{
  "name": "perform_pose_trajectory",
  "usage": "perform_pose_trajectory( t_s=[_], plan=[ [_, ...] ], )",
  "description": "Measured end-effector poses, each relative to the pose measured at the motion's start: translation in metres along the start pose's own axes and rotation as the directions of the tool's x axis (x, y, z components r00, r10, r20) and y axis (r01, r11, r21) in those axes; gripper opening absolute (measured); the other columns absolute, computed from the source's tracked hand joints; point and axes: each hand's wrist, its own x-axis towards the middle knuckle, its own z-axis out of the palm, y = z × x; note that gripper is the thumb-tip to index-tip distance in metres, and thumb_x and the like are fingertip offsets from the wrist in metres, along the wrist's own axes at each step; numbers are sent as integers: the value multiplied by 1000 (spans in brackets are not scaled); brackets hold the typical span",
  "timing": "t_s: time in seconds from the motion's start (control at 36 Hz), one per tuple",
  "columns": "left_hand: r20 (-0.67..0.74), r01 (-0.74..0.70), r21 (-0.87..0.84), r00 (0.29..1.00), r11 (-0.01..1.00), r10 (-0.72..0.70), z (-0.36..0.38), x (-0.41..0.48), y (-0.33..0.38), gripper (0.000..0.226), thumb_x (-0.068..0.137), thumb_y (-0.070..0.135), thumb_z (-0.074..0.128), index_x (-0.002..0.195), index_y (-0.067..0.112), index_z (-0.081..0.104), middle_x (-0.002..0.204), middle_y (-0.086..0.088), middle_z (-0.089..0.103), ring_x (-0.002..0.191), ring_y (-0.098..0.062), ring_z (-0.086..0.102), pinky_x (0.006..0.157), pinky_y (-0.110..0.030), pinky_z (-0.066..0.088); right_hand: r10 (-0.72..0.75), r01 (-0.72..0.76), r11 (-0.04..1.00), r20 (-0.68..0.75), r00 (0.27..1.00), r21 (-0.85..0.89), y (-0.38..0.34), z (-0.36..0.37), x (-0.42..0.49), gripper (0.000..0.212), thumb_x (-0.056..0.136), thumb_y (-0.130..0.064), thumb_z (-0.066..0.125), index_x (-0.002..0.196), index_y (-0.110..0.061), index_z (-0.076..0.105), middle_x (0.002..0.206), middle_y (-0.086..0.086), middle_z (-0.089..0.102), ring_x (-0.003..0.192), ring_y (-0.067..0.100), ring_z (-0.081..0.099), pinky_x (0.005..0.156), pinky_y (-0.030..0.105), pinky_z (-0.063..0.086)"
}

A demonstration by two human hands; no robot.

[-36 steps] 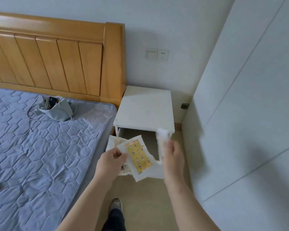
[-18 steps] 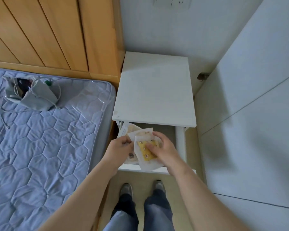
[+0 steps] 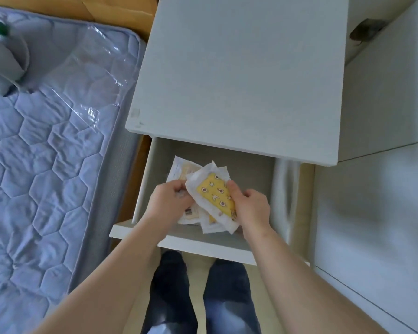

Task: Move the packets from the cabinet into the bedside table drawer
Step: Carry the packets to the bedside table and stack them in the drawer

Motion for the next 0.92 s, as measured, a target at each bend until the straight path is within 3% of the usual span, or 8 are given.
perform_pose_trajectory(
  t_s=[0.19,0.36,0.53,0.64,0.75,0.81,0.86,0.92],
  plan=[
    [-16,-17,105,1000,994,19,26,53,-13,11,86,13,65,81,22,66,81,9,62,77,-11,61,63,-21,49,-16,-6,991,165,986,135,30,15,52,14,95,-33,52,102,-22,52,89,-7,58,76,9,59,58,19,48],
    [80,-50,306,996,951,26,24,81,-18,10,84,15,68,90,22,70,93,5,65,85,-14,60,71,-24,46,52,-137,977,440,897,164,42,24,70,18,88,-32,62,101,-21,54,90,-7,64,77,5,62,57,13,51],
    [209,-101,448,978,888,6,14,88,-18,24,83,18,70,107,23,71,100,8,62,96,-12,56,86,-25,47,116,-232,949,447,887,213,47,32,86,27,84,-22,68,108,-16,57,105,4,69,92,20,66,78,34,54],
    [99,-149,528,989,836,113,5,87,-24,24,91,13,58,110,24,68,107,4,61,88,-10,51,76,-21,44,141,-233,946,357,923,228,49,33,92,25,85,-21,68,106,-18,54,98,1,66,83,15,65,64,29,52],
    [125,-397,738,875,546,469,-2,76,-34,40,85,6,63,122,20,58,99,-5,67,69,-14,48,54,-22,35,223,-258,926,151,963,276,59,30,96,23,90,-23,63,109,-15,53,88,-1,60,71,10,59,53,24,44],
    [259,-524,781,766,339,588,1,76,-44,83,56,-6,79,130,16,48,73,-6,65,50,-17,49,42,-21,35,259,-274,922,92,962,274,64,28,97,19,91,-25,60,108,-17,54,85,-3,60,69,9,58,52,23,43],
    [378,-564,814,697,141,609,8,82,-53,117,38,-10,83,140,20,34,61,-4,59,43,-19,51,42,-23,41,266,-269,922,48,963,280,66,25,98,17,93,-25,58,107,-18,55,89,-2,63,70,10,59,53,23,45],
    [574,-624,780,688,-44,444,22,84,-53,127,53,-3,83,147,26,1,81,-8,66,65,-26,62,60,-33,50,249,-238,933,-8,968,269,70,24,100,21,93,-25,58,111,-14,57,100,5,67,76,15,63,57,26,49]
  ],
)
